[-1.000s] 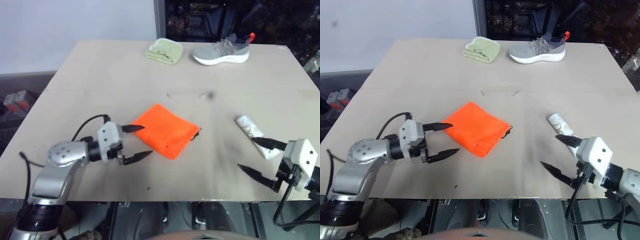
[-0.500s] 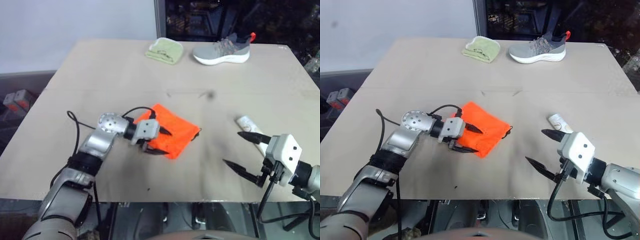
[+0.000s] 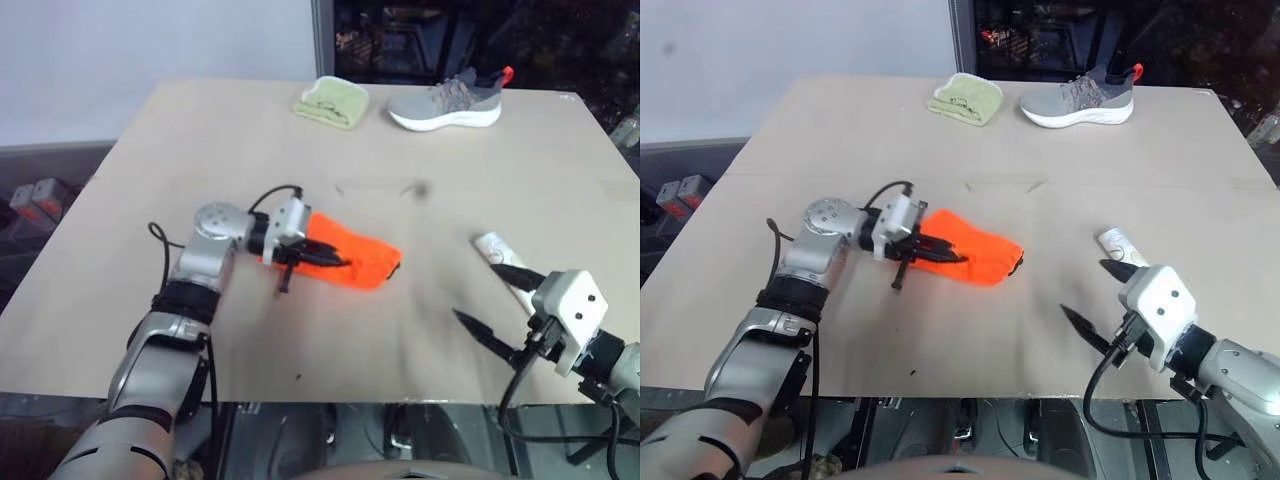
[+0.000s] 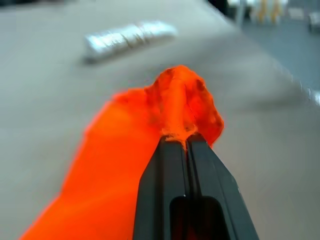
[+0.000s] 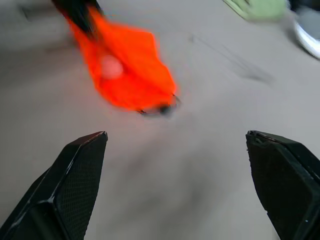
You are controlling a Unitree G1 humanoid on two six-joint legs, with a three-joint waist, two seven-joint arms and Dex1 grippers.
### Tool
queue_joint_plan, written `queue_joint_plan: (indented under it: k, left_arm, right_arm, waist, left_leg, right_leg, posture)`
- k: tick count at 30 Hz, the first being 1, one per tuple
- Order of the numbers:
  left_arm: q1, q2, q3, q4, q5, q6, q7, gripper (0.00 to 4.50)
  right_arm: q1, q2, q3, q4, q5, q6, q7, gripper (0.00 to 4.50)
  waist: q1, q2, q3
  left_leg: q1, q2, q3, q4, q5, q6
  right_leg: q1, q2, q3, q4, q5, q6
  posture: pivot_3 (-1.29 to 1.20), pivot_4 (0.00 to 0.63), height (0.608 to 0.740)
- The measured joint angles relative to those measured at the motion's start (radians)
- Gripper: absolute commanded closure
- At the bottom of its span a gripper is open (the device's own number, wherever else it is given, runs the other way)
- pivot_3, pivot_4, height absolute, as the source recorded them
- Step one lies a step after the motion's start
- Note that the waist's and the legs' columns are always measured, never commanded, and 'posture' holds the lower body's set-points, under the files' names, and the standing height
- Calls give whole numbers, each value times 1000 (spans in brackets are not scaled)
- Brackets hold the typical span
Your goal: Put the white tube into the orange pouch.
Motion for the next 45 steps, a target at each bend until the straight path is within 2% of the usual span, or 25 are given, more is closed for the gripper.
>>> queue_joint_plan:
  k: [5, 8, 14, 16, 21, 22, 24, 25, 28, 34, 41, 45]
  left_arm:
    - [46, 30, 53, -90, -38, 96, 37, 4491]
    - [95, 37, 71, -138, -43, 137, 70, 4491]
    - [103, 29, 83, -191, -43, 167, 120, 4491]
    - [104, 28, 83, -203, -43, 175, 135, 4500]
    - [112, 28, 85, -227, -45, 196, 159, 4500]
    - [112, 28, 85, -228, -45, 197, 160, 4500]
    - [119, 29, 85, -236, -47, 198, 162, 4500]
    - [133, 32, 89, -243, -47, 201, 174, 4500]
    - [141, 32, 89, -242, -47, 201, 182, 4500]
    - [136, 31, 89, -250, -47, 221, 210, 4500]
    - [136, 50, 98, -281, -56, 247, 213, 4500]
    - [145, 66, 99, -316, -69, 260, 198, 4500]
  right_arm:
    - [-67, -4, 12, 110, -42, 135, -83, 0]
    - [-145, 0, 22, 252, -75, 200, -124, 0]
    - [-337, 78, 149, 512, -132, 205, -156, 0]
    - [-380, 85, 152, 564, -142, 205, -158, 403]
    - [-392, 80, 162, 577, -149, 207, -139, 2310]
    - [-392, 79, 162, 577, -149, 206, -138, 2528]
    - [-387, 71, 163, 571, -152, 206, -132, 2528]
    - [-349, 8, 192, 535, -199, 164, -108, 2528]
    - [-339, -5, 201, 499, -201, 161, -80, 2528]
    - [-432, -4, 282, 218, -66, 209, 21, 2528]
    - [-489, -11, 427, 201, -42, 250, 61, 2528]
    - [-503, -24, 466, 217, -57, 244, 83, 2528]
  waist:
    - [-8, 0, 0]
    - [-13, 0, 0]
    - [-22, 0, 0]
    - [-22, -1, 0]
    - [-22, -1, 0]
    - [-21, -1, 0]
    - [-19, -1, 0]
    - [-19, 0, 0]
    - [-20, 0, 0]
    - [-21, 0, 0]
    - [-20, 0, 0]
    - [-20, 0, 0]
  left_leg:
    - [1, 0, 1, 3, 0, 0]
    - [0, 0, 0, 5, 0, 0]
    - [1, 0, 1, 6, 0, 0]
    - [1, 0, 1, 6, 0, 0]
    - [1, 0, 1, 6, 0, 0]
    - [1, 0, 1, 6, 0, 0]
    - [1, 0, 1, 6, 0, 0]
    - [0, 0, 1, 7, -1, 1]
    - [0, 0, 2, 7, -1, 1]
    - [1, 2, 2, 7, -1, 1]
    - [-1, 0, 4, 11, -4, 6]
    - [-1, 0, 4, 11, -4, 7]
  right_leg:
    - [0, -1, 1, 3, -2, -3]
    - [0, -1, 1, 5, -2, -4]
    - [0, 0, 3, 7, -2, -3]
    - [-1, 0, 3, 7, 0, 0]
    - [0, 0, 3, 7, 0, 0]
    - [0, 0, 3, 7, 0, 0]
    - [0, -1, 3, 7, 0, 0]
    - [0, -1, 3, 7, 0, 0]
    - [-2, -1, 4, 7, 0, 0]
    - [-2, 2, 5, 8, 0, 0]
    - [-2, -2, 5, 7, -2, -3]
    - [-2, -2, 5, 7, -2, -3]
  posture:
    - [0, 150, 740]
    - [0, 150, 740]
    - [0, 150, 740]
    - [0, 150, 740]
    - [0, 150, 740]
    - [0, 150, 740]
    - [0, 150, 740]
    - [0, 150, 740]
    - [0, 150, 740]
    - [0, 150, 740]
    - [0, 150, 740]
    - [0, 150, 740]
